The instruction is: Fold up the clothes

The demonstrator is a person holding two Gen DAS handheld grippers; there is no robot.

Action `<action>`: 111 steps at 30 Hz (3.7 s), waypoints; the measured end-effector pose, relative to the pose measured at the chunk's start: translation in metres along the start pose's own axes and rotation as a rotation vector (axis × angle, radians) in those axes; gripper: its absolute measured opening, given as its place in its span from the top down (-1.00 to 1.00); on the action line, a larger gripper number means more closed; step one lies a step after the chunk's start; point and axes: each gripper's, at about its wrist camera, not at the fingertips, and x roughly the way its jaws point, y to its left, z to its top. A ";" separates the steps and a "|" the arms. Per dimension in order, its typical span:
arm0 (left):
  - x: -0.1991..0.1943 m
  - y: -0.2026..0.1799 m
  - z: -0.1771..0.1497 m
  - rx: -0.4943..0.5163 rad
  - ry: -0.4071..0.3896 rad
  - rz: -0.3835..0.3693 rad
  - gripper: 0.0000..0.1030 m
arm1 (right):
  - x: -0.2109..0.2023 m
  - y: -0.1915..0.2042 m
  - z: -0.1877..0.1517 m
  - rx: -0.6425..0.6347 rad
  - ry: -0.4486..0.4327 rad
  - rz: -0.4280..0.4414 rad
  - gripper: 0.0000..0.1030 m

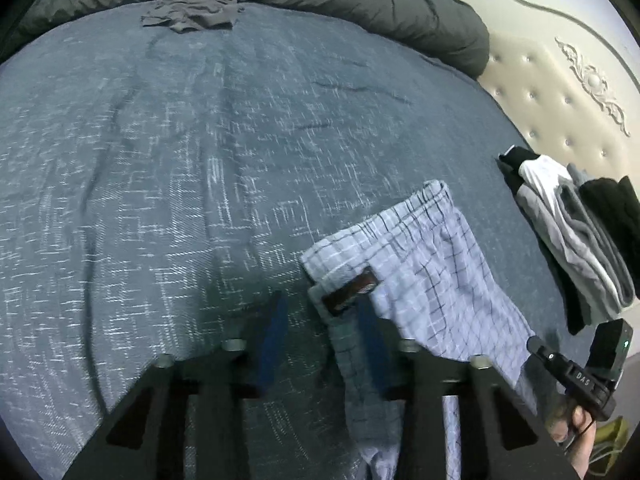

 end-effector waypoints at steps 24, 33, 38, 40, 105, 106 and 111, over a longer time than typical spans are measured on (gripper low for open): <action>-0.015 0.010 -0.001 -0.105 -0.041 -0.052 1.00 | 0.000 -0.001 0.001 0.013 0.000 0.004 0.96; 0.003 0.006 0.000 -0.118 -0.006 -0.071 0.81 | 0.000 0.000 0.000 0.019 0.001 0.003 0.96; 0.005 0.007 0.001 -0.114 -0.010 -0.083 0.96 | 0.000 -0.001 -0.001 0.021 0.001 0.004 0.96; 0.004 0.007 0.001 -0.112 -0.013 -0.087 0.97 | 0.000 -0.001 0.000 0.024 0.002 0.005 0.96; -0.013 0.030 0.006 -0.273 -0.075 -0.067 0.49 | -0.032 0.007 0.021 0.067 -0.081 -0.082 0.37; -0.014 0.030 0.005 -0.271 -0.074 -0.070 0.46 | -0.034 0.009 0.022 0.064 -0.092 -0.067 0.33; -0.017 0.025 0.001 -0.242 -0.068 -0.089 0.43 | -0.030 0.034 0.033 -0.027 -0.081 -0.029 0.33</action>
